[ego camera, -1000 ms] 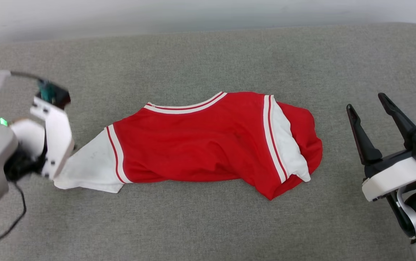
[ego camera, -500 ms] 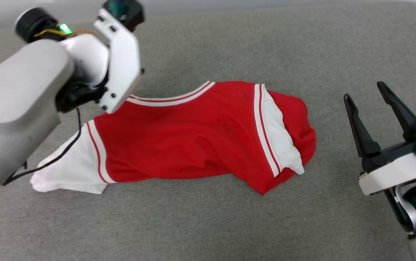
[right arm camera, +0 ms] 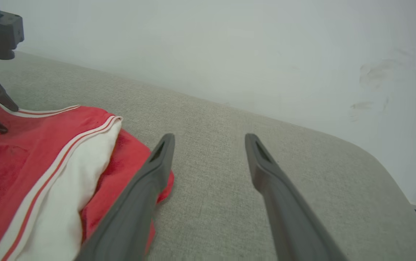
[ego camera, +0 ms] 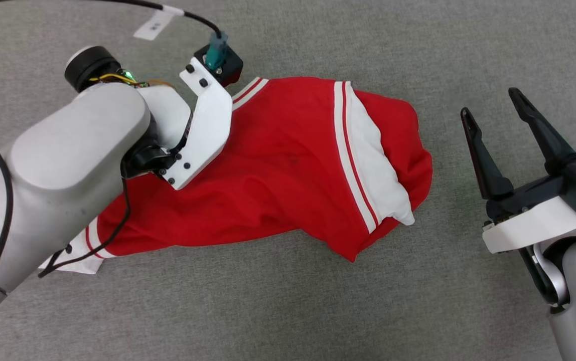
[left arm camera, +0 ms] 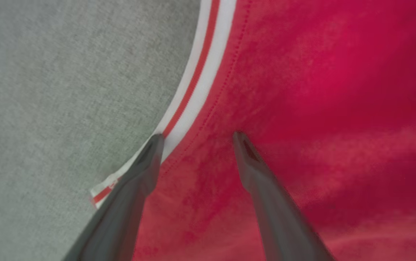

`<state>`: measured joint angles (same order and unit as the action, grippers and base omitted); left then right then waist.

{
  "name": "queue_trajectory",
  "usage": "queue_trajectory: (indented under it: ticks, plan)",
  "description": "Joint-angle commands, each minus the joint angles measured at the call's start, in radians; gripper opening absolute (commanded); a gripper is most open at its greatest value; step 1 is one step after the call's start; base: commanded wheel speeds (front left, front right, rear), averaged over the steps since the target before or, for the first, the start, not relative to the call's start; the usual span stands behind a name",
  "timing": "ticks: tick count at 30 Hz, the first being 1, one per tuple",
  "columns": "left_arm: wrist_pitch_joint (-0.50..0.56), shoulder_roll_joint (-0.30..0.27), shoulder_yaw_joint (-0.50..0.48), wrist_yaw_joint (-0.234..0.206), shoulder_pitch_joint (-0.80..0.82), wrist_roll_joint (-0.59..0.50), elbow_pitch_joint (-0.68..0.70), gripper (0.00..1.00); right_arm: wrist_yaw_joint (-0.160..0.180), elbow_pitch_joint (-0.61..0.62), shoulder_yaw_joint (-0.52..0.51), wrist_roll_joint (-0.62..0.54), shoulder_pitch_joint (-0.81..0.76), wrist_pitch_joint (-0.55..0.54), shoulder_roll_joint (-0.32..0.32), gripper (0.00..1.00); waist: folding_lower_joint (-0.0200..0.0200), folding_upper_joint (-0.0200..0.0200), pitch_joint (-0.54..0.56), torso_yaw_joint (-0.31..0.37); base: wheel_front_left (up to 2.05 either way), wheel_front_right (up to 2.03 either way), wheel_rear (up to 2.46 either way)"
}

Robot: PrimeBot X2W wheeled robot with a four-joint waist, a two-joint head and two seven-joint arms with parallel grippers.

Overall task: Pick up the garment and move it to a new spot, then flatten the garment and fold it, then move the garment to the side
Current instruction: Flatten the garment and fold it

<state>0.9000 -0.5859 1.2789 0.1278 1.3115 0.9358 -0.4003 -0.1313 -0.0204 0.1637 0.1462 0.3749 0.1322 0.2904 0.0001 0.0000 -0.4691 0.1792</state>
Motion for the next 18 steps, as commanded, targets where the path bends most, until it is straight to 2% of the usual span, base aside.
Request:
queue_trajectory:
  ticks: [1, 6, 7, 8, 18]
  plan:
    - [0.025, -0.004, 0.006, 0.001, -0.035, -0.026, 0.005, 1.00, 0.001, -0.003, 0.002, -0.006, 0.020, 0.008, -0.006, 1.00, -0.0001, 0.0000, -0.018, 0.010, 0.00, 0.00, 0.00]
    - [-0.008, -0.011, 0.016, 0.001, -0.083, -0.052, 0.015, 1.00, 0.001, -0.018, 0.006, -0.012, 0.027, 0.017, -0.011, 1.00, -0.0001, 0.0000, -0.023, 0.011, 0.00, 0.00, 0.00]
    - [-0.022, -0.012, 0.015, 0.001, -0.080, -0.062, 0.017, 0.40, 0.001, -0.022, 0.008, -0.012, 0.030, 0.018, -0.012, 1.00, -0.0001, 0.0000, -0.021, 0.010, 0.00, 0.00, 0.00]
    - [-0.024, -0.011, 0.015, 0.001, -0.082, -0.067, 0.024, 0.00, 0.001, -0.025, 0.010, -0.013, 0.031, 0.017, -0.012, 1.00, -0.0001, 0.0000, -0.018, 0.008, 0.00, 0.00, 0.00]
    - [-0.236, -0.015, 0.001, 0.001, 0.085, 0.027, 0.052, 0.00, 0.001, -0.030, -0.010, -0.003, 0.009, 0.033, -0.019, 1.00, -0.0001, 0.0000, 0.011, 0.014, 0.00, 0.00, 0.00]
